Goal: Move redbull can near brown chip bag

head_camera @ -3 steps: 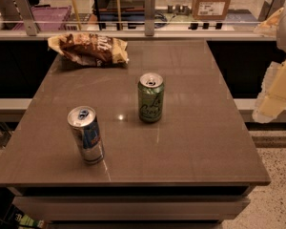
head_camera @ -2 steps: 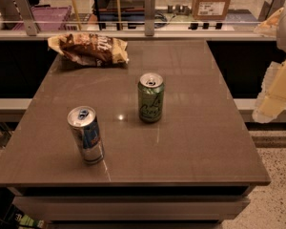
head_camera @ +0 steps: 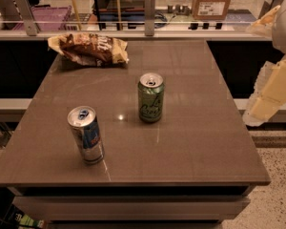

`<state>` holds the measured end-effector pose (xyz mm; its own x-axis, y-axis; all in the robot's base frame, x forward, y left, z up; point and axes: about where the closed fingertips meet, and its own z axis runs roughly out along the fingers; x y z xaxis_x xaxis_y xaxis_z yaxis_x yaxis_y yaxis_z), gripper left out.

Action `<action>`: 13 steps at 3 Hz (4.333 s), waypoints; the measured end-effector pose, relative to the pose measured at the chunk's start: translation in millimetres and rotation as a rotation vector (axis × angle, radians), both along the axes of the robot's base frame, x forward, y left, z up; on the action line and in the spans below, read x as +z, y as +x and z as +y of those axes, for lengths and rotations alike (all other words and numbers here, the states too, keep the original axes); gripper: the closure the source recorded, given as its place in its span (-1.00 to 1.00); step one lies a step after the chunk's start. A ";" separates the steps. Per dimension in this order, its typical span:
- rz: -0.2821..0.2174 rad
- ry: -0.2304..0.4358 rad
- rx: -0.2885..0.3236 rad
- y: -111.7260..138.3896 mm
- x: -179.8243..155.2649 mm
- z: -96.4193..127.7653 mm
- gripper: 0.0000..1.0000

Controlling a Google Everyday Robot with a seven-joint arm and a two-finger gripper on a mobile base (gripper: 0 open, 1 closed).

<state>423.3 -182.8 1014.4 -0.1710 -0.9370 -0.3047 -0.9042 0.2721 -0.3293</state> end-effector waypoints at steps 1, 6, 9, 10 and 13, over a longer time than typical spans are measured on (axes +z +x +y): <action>-0.012 0.111 0.056 -10.4 -1.9 15.0 -1.00; -0.037 0.688 0.249 -67.8 -62.5 100.2 -1.00; -0.052 0.759 0.178 -39.2 -88.7 143.5 -1.00; -0.041 0.771 0.204 -40.1 -91.6 151.9 -1.00; -0.078 0.882 0.215 -42.9 -119.3 187.4 -1.00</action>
Offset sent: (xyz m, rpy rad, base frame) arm -0.0336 0.0518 -0.0278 0.4615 -0.0659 0.2604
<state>380.5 4.6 895.0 0.0320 -0.3680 -0.9293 -0.9484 0.2822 -0.1444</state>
